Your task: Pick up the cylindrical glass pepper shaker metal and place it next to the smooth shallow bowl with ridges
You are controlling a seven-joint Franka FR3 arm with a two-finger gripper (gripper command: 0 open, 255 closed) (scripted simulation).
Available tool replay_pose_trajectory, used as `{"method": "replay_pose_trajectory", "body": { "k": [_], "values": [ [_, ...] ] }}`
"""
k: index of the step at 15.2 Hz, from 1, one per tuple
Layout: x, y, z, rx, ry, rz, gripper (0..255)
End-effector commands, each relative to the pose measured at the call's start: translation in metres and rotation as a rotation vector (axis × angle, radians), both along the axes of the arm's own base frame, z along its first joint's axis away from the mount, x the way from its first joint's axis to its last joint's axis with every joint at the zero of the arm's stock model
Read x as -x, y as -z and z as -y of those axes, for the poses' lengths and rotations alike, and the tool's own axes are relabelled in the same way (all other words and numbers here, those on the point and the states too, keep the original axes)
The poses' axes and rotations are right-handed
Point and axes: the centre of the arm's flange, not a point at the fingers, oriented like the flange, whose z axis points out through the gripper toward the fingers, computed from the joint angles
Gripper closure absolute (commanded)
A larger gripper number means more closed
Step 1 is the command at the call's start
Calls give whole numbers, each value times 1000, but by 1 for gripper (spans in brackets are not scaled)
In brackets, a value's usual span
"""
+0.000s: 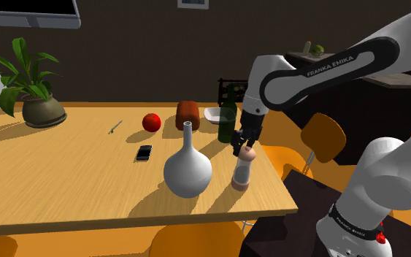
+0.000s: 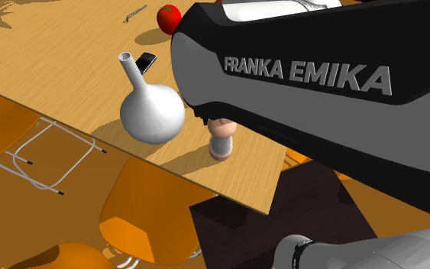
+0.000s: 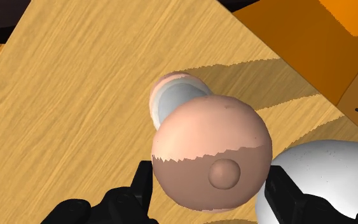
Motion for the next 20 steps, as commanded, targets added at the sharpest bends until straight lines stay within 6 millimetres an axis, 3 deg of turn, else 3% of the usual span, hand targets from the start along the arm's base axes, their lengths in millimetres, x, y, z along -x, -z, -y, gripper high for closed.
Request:
{"method": "replay_pose_trajectory", "body": {
  "k": [1, 20],
  "values": [
    [1, -8, 1, 0, 0, -1, 255],
    [1, -108, 1, 0, 0, -1, 255]
  ]
}}
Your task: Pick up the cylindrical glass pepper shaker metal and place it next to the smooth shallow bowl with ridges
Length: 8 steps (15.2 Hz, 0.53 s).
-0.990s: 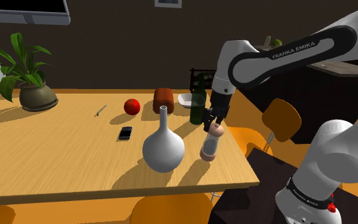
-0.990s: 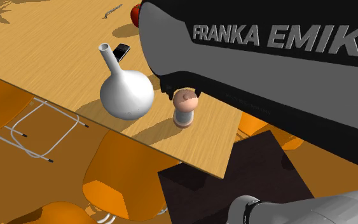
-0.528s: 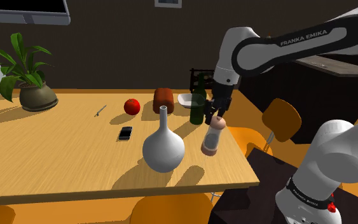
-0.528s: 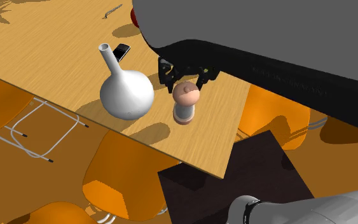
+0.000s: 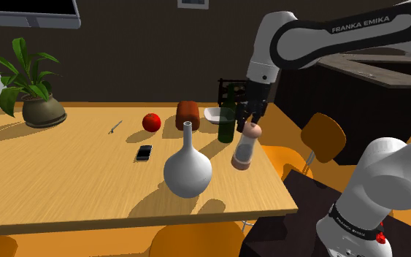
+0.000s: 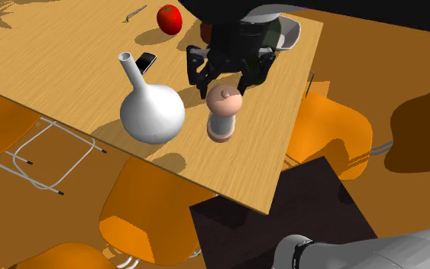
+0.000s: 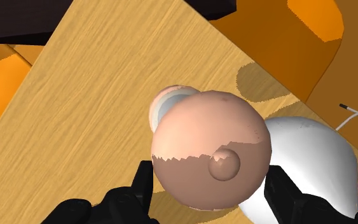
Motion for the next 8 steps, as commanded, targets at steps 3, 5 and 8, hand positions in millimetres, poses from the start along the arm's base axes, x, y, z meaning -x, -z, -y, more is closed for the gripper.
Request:
{"method": "replay_pose_trajectory", "body": {
  "k": [3, 5, 8],
  "values": [
    [0, -21, 1, 0, 0, 0, 255],
    [0, -31, 1, 0, 0, 0, 255],
    [0, -47, 1, 0, 0, 0, 255]
  ]
}}
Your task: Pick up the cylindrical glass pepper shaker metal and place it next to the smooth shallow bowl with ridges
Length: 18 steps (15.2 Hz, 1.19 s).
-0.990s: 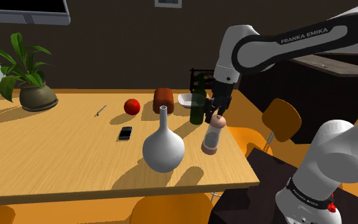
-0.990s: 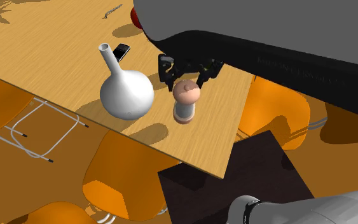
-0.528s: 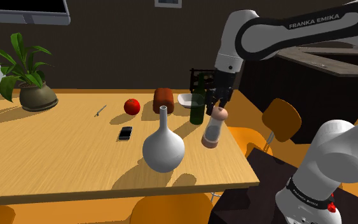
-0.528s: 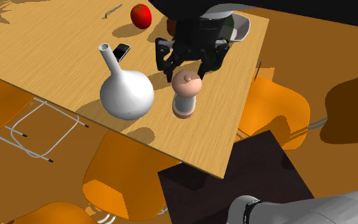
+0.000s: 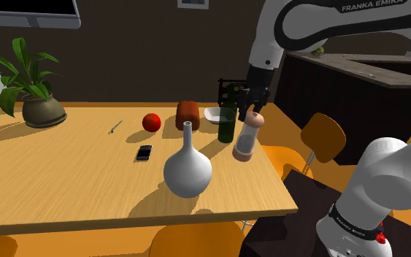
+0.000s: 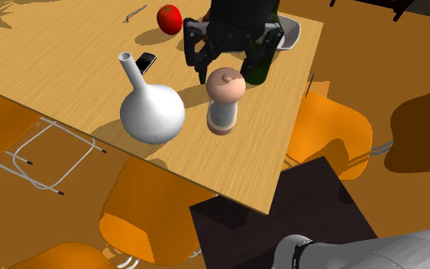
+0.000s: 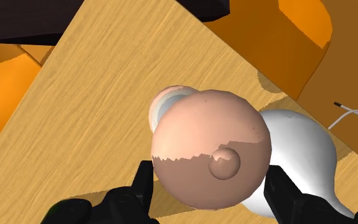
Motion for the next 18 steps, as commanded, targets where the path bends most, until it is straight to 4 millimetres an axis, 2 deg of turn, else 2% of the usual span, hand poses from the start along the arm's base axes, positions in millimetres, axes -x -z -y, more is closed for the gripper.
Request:
{"method": "replay_pose_trajectory", "body": {
  "k": [1, 18],
  "values": [
    [1, -11, 0, 0, 0, 0, 255],
    [1, -101, 0, 0, 0, 0, 255]
  ]
}}
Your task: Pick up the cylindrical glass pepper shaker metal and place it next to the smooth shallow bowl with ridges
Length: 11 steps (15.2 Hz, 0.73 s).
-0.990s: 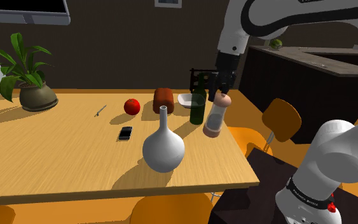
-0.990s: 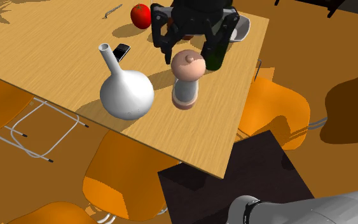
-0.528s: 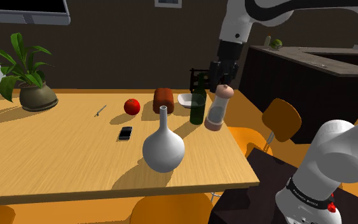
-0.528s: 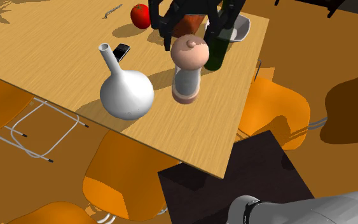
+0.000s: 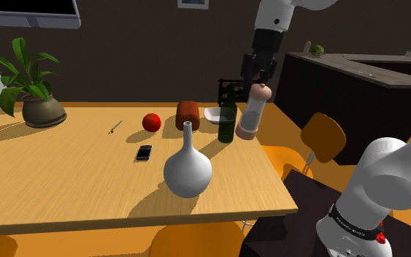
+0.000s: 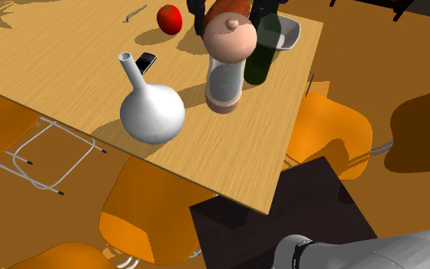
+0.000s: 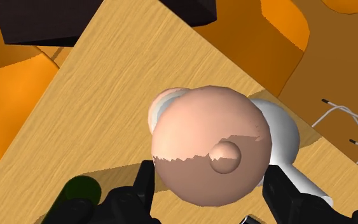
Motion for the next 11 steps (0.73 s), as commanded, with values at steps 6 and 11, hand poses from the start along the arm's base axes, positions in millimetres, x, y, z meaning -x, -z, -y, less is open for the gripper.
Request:
{"method": "replay_pose_trajectory", "body": {
  "k": [6, 11],
  "values": [
    [-31, -6, 22, 0, 0, 0, 255],
    [-81, 15, 58, 0, 0, 0, 255]
  ]
}}
